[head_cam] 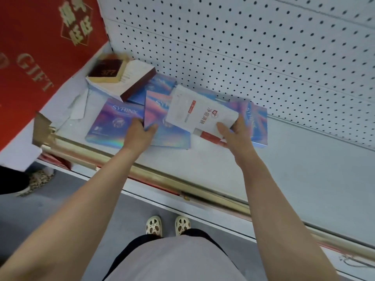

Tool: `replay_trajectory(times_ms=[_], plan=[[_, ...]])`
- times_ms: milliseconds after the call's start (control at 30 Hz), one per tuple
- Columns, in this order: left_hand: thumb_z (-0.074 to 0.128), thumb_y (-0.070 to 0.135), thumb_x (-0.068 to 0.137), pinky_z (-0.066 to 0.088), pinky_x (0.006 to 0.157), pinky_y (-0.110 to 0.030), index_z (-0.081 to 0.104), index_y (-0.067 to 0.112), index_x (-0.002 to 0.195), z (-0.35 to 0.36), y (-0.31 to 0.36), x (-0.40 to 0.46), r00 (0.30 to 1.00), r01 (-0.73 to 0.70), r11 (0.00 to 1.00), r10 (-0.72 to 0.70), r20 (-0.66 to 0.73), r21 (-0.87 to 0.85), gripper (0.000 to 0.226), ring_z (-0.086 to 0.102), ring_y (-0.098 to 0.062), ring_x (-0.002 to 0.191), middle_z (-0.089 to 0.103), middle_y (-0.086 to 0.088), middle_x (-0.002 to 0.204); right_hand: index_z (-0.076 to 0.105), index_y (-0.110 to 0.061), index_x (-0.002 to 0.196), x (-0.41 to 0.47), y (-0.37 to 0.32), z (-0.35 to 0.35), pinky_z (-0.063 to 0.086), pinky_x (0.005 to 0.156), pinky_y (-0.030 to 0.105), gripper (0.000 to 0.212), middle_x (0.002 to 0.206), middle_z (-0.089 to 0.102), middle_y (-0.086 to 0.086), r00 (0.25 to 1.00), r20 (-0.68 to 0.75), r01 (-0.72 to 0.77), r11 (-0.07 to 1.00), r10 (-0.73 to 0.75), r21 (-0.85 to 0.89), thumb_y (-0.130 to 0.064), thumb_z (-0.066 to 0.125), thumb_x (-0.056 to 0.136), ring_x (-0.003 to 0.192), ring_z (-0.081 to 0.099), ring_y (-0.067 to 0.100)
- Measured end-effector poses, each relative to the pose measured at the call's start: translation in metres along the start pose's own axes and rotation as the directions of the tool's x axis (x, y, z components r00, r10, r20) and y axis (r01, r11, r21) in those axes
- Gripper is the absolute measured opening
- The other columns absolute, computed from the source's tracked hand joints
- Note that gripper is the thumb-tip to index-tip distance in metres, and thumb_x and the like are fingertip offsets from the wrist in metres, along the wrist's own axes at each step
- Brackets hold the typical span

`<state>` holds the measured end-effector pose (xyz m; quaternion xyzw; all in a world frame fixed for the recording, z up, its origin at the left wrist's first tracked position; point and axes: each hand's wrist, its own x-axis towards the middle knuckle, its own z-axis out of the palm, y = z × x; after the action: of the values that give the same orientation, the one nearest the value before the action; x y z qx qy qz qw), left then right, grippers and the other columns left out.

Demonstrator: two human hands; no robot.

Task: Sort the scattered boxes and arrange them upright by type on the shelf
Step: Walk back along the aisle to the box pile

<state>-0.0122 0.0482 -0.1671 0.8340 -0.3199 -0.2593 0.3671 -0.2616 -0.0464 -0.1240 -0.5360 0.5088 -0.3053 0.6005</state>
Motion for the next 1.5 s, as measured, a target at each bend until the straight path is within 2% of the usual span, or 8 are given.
replay_trajectory(times_ms=[100,300,500,600,833,1033,1300,1500], plan=[[0.065,0.018,0.091,0.038,0.074,-0.028,0.048,0.011,0.096,0.002,0.0,-0.01,1.0,0.024,0.969,-0.021,0.015,-0.244,0.02,0.054,-0.022,0.087,0.055,-0.012,0.094,0.045,-0.035,0.116,-0.007,-0.001,-0.005,0.059,0.082,0.043,0.027,0.116,0.067,-0.002,0.998,0.063,-0.019,0.999,0.022,-0.038,-0.021,0.059,0.099,0.105,0.068,0.023],[0.061,0.009,0.093,0.046,0.076,-0.027,0.046,0.023,0.093,0.007,-0.006,-0.027,0.992,0.015,0.885,0.044,0.115,-0.466,0.021,0.056,-0.015,0.083,0.059,-0.002,0.093,0.043,-0.033,0.134,-0.035,0.012,-0.033,0.056,0.093,0.039,0.076,0.115,0.071,-0.002,0.992,0.112,-0.052,0.999,0.053,-0.016,-0.001,0.08,0.075,0.111,0.067,0.019],[0.056,0.002,0.094,0.044,0.078,-0.023,0.048,0.02,0.109,0.008,0.01,-0.037,0.937,-0.11,0.858,0.258,0.236,-0.501,0.025,0.056,-0.004,0.084,0.06,0.0,0.102,0.063,-0.003,0.124,-0.095,0.017,-0.042,0.057,0.087,0.029,0.042,0.113,0.074,0.008,0.991,-0.049,-0.12,0.991,0.123,0.059,0.004,0.069,0.083,0.106,0.07,0.023],[0.053,0.007,0.097,0.042,0.073,-0.021,0.044,0.021,0.111,0.009,0.024,-0.049,0.884,-0.164,0.842,0.356,0.302,-0.514,0.021,0.052,-0.001,0.079,0.055,0.008,0.096,0.063,-0.012,0.122,-0.13,0.018,-0.052,0.059,0.079,0.036,0.03,0.11,0.074,0.007,0.964,-0.24,-0.064,0.979,0.11,0.193,-0.007,0.063,0.093,0.099,0.071,0.024],[0.049,0.013,0.099,0.042,0.07,-0.007,0.044,0.021,0.114,0.044,0.063,-0.089,0.721,-0.252,0.819,0.514,0.465,-0.515,0.018,0.051,0.017,0.075,0.053,0.019,0.097,0.052,-0.029,0.128,-0.224,0.007,-0.099,0.059,0.06,0.036,0.034,0.11,0.07,0.002,0.915,-0.398,-0.086,0.996,0.074,-0.013,-0.033,0.063,0.096,0.089,0.073,0.02],[0.057,0.022,0.092,0.044,0.079,-0.015,0.046,0.02,0.117,0.099,0.104,-0.148,0.555,-0.229,0.804,0.571,0.605,-0.549,0.027,0.055,0.01,0.088,0.057,0.017,0.104,0.073,-0.009,0.084,-0.288,0.019,-0.163,0.056,0.083,0.03,0.007,0.084,0.074,0.006,0.746,-0.663,0.119,0.966,0.065,0.228,-0.005,0.077,0.08,0.082,0.069,0.02],[0.052,0.02,0.097,0.047,0.08,-0.016,0.048,0.029,0.109,0.2,0.177,-0.261,0.361,-0.236,0.746,0.662,0.657,-0.622,0.016,0.058,0.008,0.088,0.059,0.015,0.103,0.066,-0.017,0.1,-0.367,0.05,-0.265,0.051,0.062,0.026,0.007,0.089,0.073,-0.002,0.474,-0.872,0.31,0.904,0.121,0.295,-0.019,0.066,0.093,0.071,0.066,0.013],[0.053,0.019,0.097,0.052,0.082,-0.031,0.05,0.034,0.105,0.287,0.231,-0.366,0.268,-0.17,0.743,0.667,0.695,-0.647,0.016,0.062,-0.007,0.092,0.064,0.012,0.102,0.065,-0.017,0.102,-0.439,0.073,-0.381,0.051,0.077,0.038,0.012,0.098,0.074,0.004,0.335,-0.932,0.347,0.901,0.138,0.259,-0.022,0.068,0.091,0.08,0.068,0.017]])
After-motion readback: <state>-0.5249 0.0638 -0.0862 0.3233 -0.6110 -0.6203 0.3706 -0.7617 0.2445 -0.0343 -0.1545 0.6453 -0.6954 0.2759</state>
